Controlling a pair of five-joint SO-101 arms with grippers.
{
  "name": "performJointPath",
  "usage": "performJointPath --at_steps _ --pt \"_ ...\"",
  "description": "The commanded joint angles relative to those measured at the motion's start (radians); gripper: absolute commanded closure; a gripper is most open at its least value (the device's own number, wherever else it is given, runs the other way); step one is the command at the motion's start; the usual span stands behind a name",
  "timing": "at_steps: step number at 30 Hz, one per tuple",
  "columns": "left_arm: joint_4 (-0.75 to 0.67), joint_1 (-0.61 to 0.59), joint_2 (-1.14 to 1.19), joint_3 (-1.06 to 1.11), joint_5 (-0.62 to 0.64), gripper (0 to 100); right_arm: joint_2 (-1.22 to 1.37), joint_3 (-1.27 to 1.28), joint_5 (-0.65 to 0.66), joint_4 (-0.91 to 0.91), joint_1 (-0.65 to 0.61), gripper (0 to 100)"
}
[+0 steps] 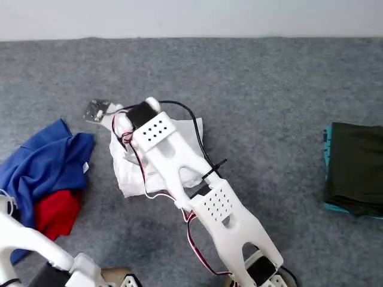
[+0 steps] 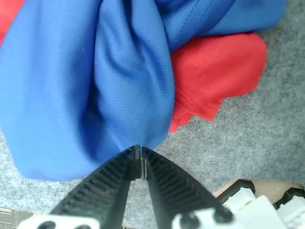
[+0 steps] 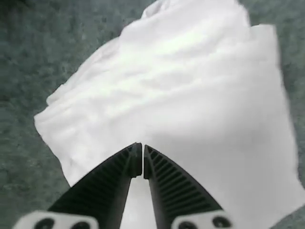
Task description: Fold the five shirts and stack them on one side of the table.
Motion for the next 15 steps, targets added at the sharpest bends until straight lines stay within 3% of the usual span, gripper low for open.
performJointPath --at_steps 1,6,15 --pt "0.011 0.005 -0.034 -0.004 -0.003 98 -0.076 0.117 -0.021 0.044 -0.002 98.4" --pt "0.005 0.006 -0.028 -0.004 -0.003 98 -0.173 0.227 -0.018 0.041 -0.001 98.4" --pt "0.011 0.078 -0.034 -0.004 -0.003 98 -0.223 0.100 -0.023 -0.133 0.062 98.0"
